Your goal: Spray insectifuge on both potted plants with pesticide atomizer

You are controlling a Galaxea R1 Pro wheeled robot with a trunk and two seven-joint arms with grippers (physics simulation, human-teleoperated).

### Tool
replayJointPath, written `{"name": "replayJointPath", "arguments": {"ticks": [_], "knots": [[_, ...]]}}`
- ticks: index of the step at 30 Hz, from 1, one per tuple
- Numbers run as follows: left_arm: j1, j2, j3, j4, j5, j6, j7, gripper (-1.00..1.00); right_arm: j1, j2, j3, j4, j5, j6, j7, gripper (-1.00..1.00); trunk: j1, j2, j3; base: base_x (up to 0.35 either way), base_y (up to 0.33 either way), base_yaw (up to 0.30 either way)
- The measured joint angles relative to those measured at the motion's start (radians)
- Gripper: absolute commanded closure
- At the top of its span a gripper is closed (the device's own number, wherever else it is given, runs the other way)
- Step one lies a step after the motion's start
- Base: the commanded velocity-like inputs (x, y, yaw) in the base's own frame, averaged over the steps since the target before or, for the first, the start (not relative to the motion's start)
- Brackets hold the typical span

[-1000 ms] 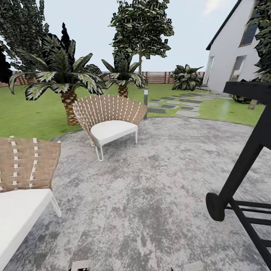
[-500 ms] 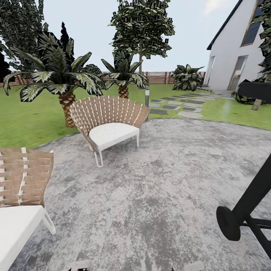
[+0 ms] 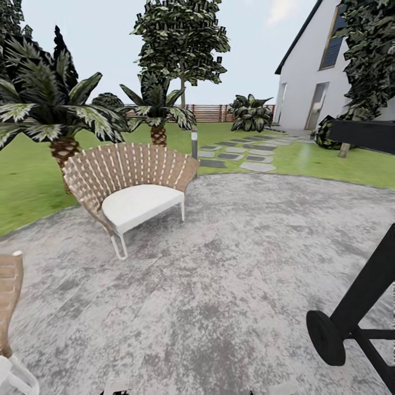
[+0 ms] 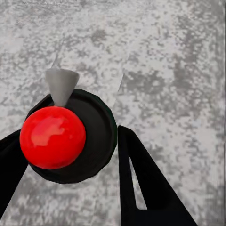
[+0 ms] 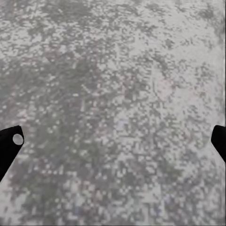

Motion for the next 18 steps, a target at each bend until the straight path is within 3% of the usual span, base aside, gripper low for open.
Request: {"name": "replayJointPath", "arguments": {"ticks": [6, 18], "knots": [[0.000, 0.000, 0.000, -0.001, 0.000, 0.000, 0.000, 1.00, 0.000, 0.000, 0.000, 0.002, 0.000, 0.001, 0.000, -1.00, 0.000, 0.000, 0.000, 0.337, 0.000, -0.207], [0.000, 0.000, 0.000, -0.001, 0.000, 0.000, 0.000, 1.00, 0.000, 0.001, 0.002, 0.003, 0.000, 0.000, 0.000, -1.00, 0.000, 0.000, 0.000, 0.337, 0.000, -0.011]]}}
